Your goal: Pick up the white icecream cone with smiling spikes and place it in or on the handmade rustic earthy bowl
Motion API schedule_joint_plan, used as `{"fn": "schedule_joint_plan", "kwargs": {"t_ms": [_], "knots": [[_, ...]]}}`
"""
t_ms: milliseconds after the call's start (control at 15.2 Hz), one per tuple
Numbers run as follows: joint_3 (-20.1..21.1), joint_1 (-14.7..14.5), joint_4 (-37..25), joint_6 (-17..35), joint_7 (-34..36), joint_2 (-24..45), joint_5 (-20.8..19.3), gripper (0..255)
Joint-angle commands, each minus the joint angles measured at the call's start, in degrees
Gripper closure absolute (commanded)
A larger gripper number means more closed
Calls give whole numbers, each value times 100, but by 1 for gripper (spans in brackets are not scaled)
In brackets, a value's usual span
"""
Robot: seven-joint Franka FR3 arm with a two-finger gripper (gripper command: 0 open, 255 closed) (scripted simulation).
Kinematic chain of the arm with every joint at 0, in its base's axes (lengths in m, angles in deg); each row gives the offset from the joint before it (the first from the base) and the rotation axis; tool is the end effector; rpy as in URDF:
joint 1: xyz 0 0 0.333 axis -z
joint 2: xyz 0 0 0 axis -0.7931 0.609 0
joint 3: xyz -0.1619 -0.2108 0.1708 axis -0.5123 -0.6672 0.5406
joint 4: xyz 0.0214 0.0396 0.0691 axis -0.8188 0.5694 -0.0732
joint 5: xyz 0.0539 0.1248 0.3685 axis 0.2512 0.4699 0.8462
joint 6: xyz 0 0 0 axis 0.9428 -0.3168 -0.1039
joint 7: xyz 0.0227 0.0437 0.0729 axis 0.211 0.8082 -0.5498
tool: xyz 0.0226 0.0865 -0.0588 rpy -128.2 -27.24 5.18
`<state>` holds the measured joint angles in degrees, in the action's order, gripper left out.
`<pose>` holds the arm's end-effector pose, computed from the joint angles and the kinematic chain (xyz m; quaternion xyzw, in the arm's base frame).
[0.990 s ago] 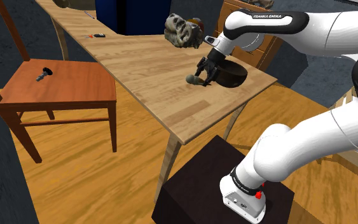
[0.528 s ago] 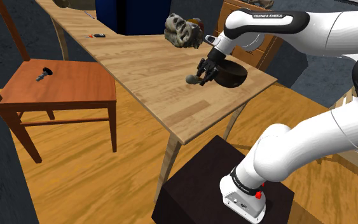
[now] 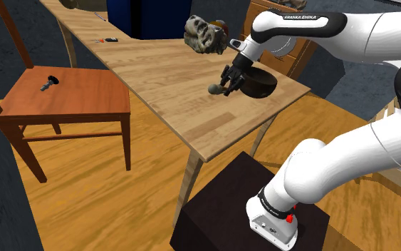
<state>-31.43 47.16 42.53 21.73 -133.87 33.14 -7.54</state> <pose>0.4074 -0.1581 0.4987 -0.8459 -0.5000 -0.1440 0.1171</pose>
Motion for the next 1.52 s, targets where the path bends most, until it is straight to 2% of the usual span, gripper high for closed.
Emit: {"fn": "schedule_joint_plan", "kwargs": {"t_ms": [0, 1452], "knots": [[16, 0, -75, -110, 42, -19, -13, 255], [118, -81, -1776, -1695, 526, 25, -19, 255]]}}
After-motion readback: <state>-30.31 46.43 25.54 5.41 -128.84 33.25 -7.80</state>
